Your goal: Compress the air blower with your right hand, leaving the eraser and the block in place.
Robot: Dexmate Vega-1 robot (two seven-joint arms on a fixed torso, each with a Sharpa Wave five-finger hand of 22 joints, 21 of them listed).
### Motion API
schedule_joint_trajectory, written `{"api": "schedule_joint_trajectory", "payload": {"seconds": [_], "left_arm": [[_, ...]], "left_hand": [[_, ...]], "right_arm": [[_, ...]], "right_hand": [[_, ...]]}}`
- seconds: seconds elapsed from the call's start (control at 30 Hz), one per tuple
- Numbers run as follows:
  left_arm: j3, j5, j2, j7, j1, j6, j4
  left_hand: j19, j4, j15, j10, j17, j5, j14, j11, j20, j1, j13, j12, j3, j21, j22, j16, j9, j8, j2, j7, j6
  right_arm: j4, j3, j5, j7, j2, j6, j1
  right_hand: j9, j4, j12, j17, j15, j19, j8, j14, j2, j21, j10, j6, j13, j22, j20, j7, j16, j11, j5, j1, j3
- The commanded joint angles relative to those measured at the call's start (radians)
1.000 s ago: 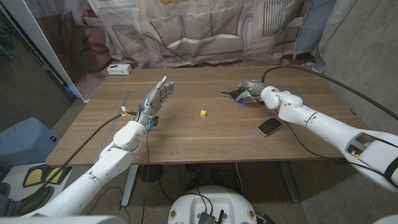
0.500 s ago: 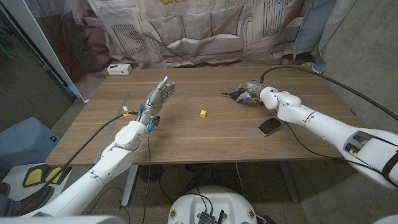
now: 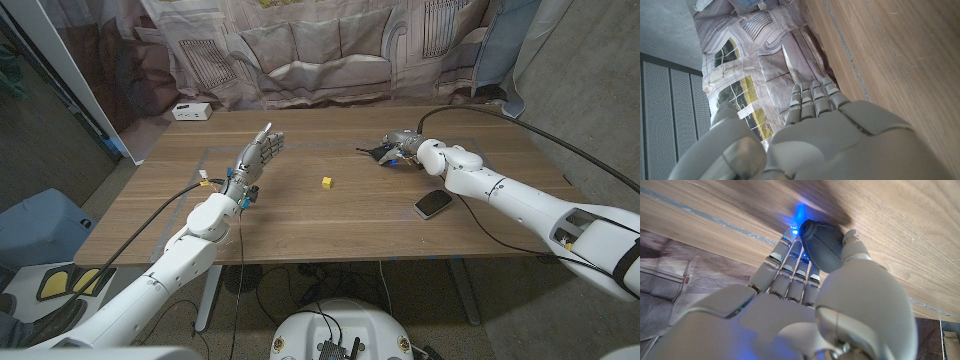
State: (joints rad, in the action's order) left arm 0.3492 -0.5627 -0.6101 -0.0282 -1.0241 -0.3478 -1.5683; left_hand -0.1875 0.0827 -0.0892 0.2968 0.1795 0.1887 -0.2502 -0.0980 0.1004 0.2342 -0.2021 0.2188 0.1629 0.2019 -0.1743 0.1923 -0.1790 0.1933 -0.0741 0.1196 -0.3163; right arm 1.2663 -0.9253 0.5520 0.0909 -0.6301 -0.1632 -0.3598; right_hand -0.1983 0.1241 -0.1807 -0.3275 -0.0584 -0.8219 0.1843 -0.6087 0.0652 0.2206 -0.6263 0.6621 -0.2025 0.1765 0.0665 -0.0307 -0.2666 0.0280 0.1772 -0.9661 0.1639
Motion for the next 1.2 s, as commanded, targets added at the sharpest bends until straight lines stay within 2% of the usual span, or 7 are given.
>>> {"api": "schedule_joint_trajectory", "payload": {"seconds": [0.03, 0.2, 0.5, 0.67, 0.8, 1.03, 1.2], "left_arm": [[0.003, -0.002, 0.004, 0.002, 0.004, -0.001, 0.008], [0.004, -0.001, 0.003, 0.002, 0.003, 0.0, 0.007], [0.004, -0.004, 0.002, 0.003, 0.004, 0.003, 0.005], [0.004, -0.005, 0.001, 0.005, 0.004, 0.006, 0.005], [0.003, -0.007, 0.0, 0.004, 0.004, 0.007, 0.006], [0.004, -0.007, 0.0, 0.009, 0.006, 0.005, 0.008], [0.003, -0.008, -0.004, 0.009, 0.004, 0.008, 0.006]], "left_hand": [[-0.007, 0.006, 0.001, 0.009, 0.002, -0.002, -0.005, 0.001, 0.007, -0.008, -0.003, -0.001, 0.003, -0.002, -0.006, -0.001, -0.004, 0.0, -0.006, -0.003, -0.006], [-0.008, 0.007, 0.001, 0.008, 0.002, -0.002, -0.005, 0.001, 0.009, -0.008, -0.003, -0.001, 0.003, -0.001, -0.006, -0.001, -0.004, 0.0, -0.006, -0.004, -0.006], [-0.007, 0.007, -0.001, 0.009, 0.002, -0.002, -0.005, 0.0, 0.012, -0.009, -0.003, -0.001, 0.003, -0.002, -0.006, -0.001, -0.004, 0.0, -0.006, -0.005, -0.009], [-0.007, 0.007, 0.001, 0.009, 0.002, -0.002, -0.006, 0.0, 0.012, -0.009, -0.003, -0.001, 0.003, -0.002, -0.006, -0.001, -0.004, 0.0, -0.006, -0.005, -0.008], [-0.007, 0.007, 0.0, 0.01, 0.002, -0.002, -0.007, 0.001, 0.013, -0.009, -0.003, -0.001, 0.003, -0.002, -0.006, -0.001, -0.004, 0.0, -0.006, -0.004, -0.009], [-0.008, 0.007, 0.0, 0.01, 0.002, -0.002, -0.006, -0.002, 0.013, -0.009, -0.003, -0.001, 0.004, -0.002, -0.006, -0.001, -0.004, 0.0, -0.007, -0.005, -0.009], [-0.007, 0.008, 0.0, 0.009, 0.002, -0.002, -0.006, 0.001, 0.013, -0.009, -0.003, -0.001, 0.004, -0.002, -0.006, -0.001, -0.004, 0.0, -0.007, -0.005, -0.009]], "right_arm": [[0.014, -0.008, 0.014, 0.019, -0.004, -0.027, 0.006], [0.023, -0.007, 0.016, 0.026, -0.005, -0.039, 0.005], [0.04, -0.003, 0.015, 0.03, -0.011, -0.054, -0.001], [0.046, -0.008, 0.023, 0.041, -0.011, -0.065, 0.001], [0.063, -0.006, 0.025, 0.052, -0.016, -0.08, -0.003], [0.092, 0.012, 0.009, 0.04, -0.021, -0.094, -0.021], [0.113, 0.031, -0.011, 0.021, -0.026, -0.096, -0.041]], "right_hand": [[-0.005, 0.001, 0.006, 0.001, -0.006, 0.031, -0.008, 0.047, -0.014, -0.013, 0.046, -0.055, -0.003, 0.002, -0.01, 0.022, 0.021, -0.019, 0.0, 0.022, -0.014], [-0.006, -0.002, 0.004, 0.004, 0.015, 0.057, -0.009, 0.081, -0.02, -0.022, 0.075, -0.093, -0.003, 0.001, -0.024, 0.034, 0.034, -0.038, 0.002, 0.037, -0.022], [-0.006, -0.008, 0.005, 0.007, 0.024, 0.074, -0.01, 0.102, -0.024, -0.026, 0.111, -0.141, -0.003, 0.001, -0.029, 0.045, 0.041, -0.04, 0.003, 0.057, -0.031], [-0.005, -0.012, 0.008, 0.012, 0.037, 0.103, -0.011, 0.139, -0.034, -0.032, 0.158, -0.19, -0.004, 0.001, -0.045, 0.042, 0.055, -0.039, 0.005, 0.079, -0.042], [-0.005, -0.014, 0.008, 0.022, 0.051, 0.139, -0.01, 0.179, -0.049, -0.036, 0.223, -0.252, -0.004, 0.001, -0.06, 0.045, 0.068, -0.035, 0.012, 0.104, -0.053], [-0.004, -0.017, 0.006, 0.028, 0.06, 0.161, -0.009, 0.201, -0.056, -0.037, 0.25, -0.284, -0.004, 0.001, -0.065, 0.052, 0.074, -0.042, 0.018, 0.12, -0.058], [-0.005, -0.038, -0.001, 0.032, 0.075, 0.206, -0.003, 0.244, -0.057, -0.042, 0.267, -0.307, -0.004, 0.001, -0.079, 0.049, 0.08, -0.049, 0.021, 0.17, -0.072]]}}
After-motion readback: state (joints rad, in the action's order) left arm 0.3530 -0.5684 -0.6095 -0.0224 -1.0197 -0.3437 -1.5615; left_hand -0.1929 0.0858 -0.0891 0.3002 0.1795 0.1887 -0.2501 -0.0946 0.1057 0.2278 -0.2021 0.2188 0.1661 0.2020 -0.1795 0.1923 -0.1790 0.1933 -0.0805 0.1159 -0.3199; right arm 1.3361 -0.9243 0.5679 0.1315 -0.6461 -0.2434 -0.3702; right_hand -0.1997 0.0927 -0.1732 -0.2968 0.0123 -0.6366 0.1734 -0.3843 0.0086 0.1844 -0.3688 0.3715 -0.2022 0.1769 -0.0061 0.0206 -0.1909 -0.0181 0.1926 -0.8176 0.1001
